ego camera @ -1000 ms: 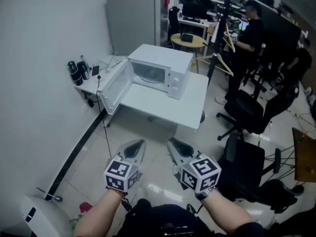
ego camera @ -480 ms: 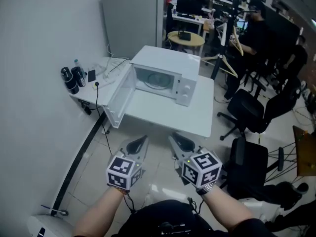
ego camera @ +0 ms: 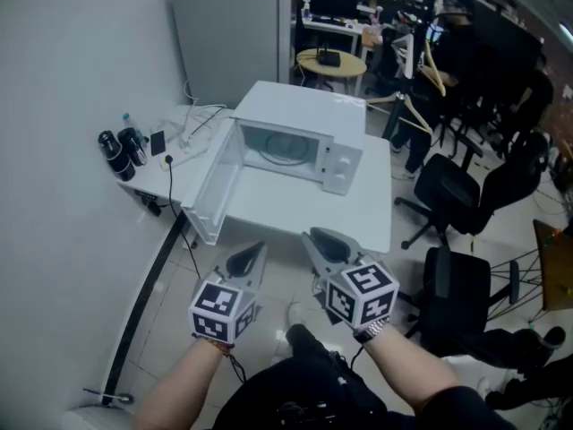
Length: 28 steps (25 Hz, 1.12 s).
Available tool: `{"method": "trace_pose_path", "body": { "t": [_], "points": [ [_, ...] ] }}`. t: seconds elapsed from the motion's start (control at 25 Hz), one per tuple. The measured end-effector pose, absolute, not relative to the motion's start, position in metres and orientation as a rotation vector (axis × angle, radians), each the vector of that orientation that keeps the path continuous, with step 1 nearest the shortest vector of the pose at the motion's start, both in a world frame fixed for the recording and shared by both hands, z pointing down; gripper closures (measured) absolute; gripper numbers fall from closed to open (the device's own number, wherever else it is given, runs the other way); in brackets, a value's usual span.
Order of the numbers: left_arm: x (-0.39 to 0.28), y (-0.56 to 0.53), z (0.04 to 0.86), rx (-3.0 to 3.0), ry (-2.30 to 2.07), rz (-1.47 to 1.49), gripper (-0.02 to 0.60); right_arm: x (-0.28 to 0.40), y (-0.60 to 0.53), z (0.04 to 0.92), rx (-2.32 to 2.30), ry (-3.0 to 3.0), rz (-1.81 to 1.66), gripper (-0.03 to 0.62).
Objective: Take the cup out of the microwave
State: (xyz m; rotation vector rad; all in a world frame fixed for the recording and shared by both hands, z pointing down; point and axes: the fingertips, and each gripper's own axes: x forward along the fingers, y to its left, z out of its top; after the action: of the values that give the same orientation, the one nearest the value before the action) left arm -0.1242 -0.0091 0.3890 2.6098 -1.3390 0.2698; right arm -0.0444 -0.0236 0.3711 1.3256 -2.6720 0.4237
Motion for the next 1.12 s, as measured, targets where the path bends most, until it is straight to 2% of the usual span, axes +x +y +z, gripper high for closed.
{"method": "trace_pose_path", "body": {
  "t": [0.24,0.48,0.8,1.12],
  "points": [
    [-0.127,-0.053,0.398,2.614,-1.327,0.318,0.586,-0.049,-0.078,0.393,1.355,-2.656,0.475,0.433],
    [-0.127,-0.118,0.408,2.599,-1.295,0.356,0.586,-0.056,-0.155,0.415,1.37,-2.632,0.492,0.425],
    [-0.123,-0.219,0.429,2.562,-1.279,0.388,0.586,-0.061,-0.277,0.462,1.435,-2.538,0.474,0.363],
    [-0.121,-0.292,0.449,2.521,-1.275,0.407,0.586,-0.069,-0.369,0.508,1.49,-2.45,0.447,0.272]
  ]
}}
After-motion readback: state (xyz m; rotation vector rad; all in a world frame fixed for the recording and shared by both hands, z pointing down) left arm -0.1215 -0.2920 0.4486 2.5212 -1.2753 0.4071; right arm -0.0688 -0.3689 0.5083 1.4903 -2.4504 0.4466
